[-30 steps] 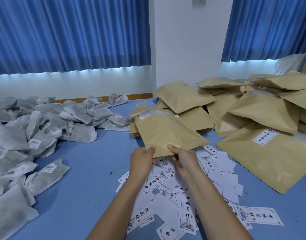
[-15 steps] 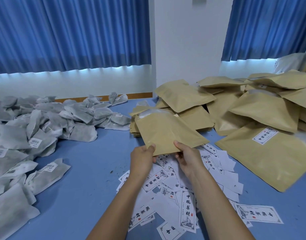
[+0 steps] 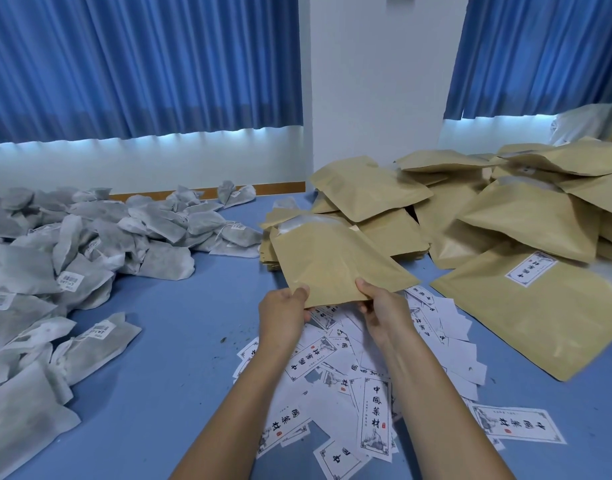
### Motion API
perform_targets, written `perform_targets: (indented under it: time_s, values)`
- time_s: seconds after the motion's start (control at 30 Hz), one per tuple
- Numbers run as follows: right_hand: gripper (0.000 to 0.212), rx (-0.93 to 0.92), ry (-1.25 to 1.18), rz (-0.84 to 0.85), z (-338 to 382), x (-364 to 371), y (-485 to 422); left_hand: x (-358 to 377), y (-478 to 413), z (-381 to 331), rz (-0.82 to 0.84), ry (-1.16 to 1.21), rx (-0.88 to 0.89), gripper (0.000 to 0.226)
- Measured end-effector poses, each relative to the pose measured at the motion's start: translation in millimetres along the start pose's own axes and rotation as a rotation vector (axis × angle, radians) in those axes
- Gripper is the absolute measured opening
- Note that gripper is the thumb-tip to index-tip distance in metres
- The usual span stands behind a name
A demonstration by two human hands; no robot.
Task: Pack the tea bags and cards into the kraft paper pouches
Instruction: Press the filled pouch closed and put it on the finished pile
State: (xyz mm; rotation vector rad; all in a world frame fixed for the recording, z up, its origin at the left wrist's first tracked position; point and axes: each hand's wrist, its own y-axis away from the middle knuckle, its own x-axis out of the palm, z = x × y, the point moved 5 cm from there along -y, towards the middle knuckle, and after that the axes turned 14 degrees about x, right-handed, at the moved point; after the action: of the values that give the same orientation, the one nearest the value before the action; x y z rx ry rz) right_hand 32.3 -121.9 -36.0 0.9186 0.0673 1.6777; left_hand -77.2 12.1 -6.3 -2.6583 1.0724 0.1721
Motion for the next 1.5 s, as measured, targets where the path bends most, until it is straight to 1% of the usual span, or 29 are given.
perform_targets:
  time_s: [0.1,0.17,0.27,0.4,0.47,0.57,0.67,0.73,0.83,0.9,0.97,1.0,1.03,1.1,1.2,1.27,1.33,1.4,1.5]
  values:
    - [0.016,0.025,0.012,0.027,0.6,-0.5,1.4,0.6,-0.7,0.6,0.008,0.015,-0.013,0.040]
    - [0.012,0.012,0.039,0.015,2.6,-2.8,1.8,-1.7,-2.1,0.7,-0.009,0.026,-0.015,0.038]
    - [0.013,-0.025,0.037,-0.005,7.5,-5.0,2.2,-4.9,-3.4,0.5,-0.027,0.025,-0.011,0.037]
    - [0.011,0.008,0.048,-0.022,6.7,-5.3,2.2,-3.5,-3.0,1.2,-0.017,0.012,-0.009,0.036]
    - [0.010,0.009,0.020,-0.068,7.1,-8.9,1.4,-5.6,-3.8,1.4,-0.034,0.017,-0.005,0.036]
    - [0.016,-0.013,-0.017,-0.149,11.4,-16.5,-1.4,-10.2,-5.4,2.3,-0.052,0.037,-0.016,0.034]
    - [0.019,0.011,-0.038,-0.168,11.6,-19.3,-2.2,-9.4,-5.1,3.4,-0.044,0.011,-0.014,0.034]
    - [0.019,-0.013,-0.039,-0.189,12.7,-20.3,-0.8,-8.8,-4.2,3.2,-0.042,-0.020,-0.002,0.034]
    - [0.025,-0.101,0.040,-0.249,18.7,-22.9,1.4,-15.2,-6.9,2.8,-0.103,-0.013,0.015,0.034]
    - [0.025,-0.141,0.117,-0.255,22.1,-21.3,3.8,-19.3,-7.3,6.7,-0.184,0.103,-0.034,0.030]
    - [0.019,-0.110,0.138,-0.191,19.2,-14.8,6.5,-13.5,-2.1,15.2,-0.251,0.396,-0.169,0.022]
    - [0.015,-0.065,0.148,-0.128,14.6,-8.8,8.4,-6.4,2.3,17.8,-0.247,0.532,-0.239,0.017]
    - [0.012,-0.010,0.176,-0.054,9.0,-1.3,10.5,1.7,5.8,19.6,-0.211,0.600,-0.285,0.016]
    - [0.010,0.093,0.286,0.069,-1.8,11.5,13.6,12.8,9.4,22.6,-0.139,0.595,-0.299,0.016]
    - [0.007,0.164,0.368,0.166,-7.5,19.0,15.2,8.3,3.3,22.1,-0.159,0.482,-0.223,0.012]
    - [0.005,0.192,0.393,0.211,-10.5,19.8,15.5,2.1,-0.8,23.0,-0.164,0.437,-0.217,0.009]
    - [0.009,0.173,0.458,0.230,-12.6,19.3,14.4,-2.5,-4.5,22.7,-0.157,0.443,-0.215,0.006]
    - [0.011,0.132,0.500,0.234,-10.1,17.1,12.1,-13.3,-9.8,19.5,-0.162,0.381,-0.154,0.008]
    - [0.012,0.107,0.579,0.216,-4.3,12.8,9.1,-41.8,-20.5,21.9,-0.274,0.293,-0.060,0.011]
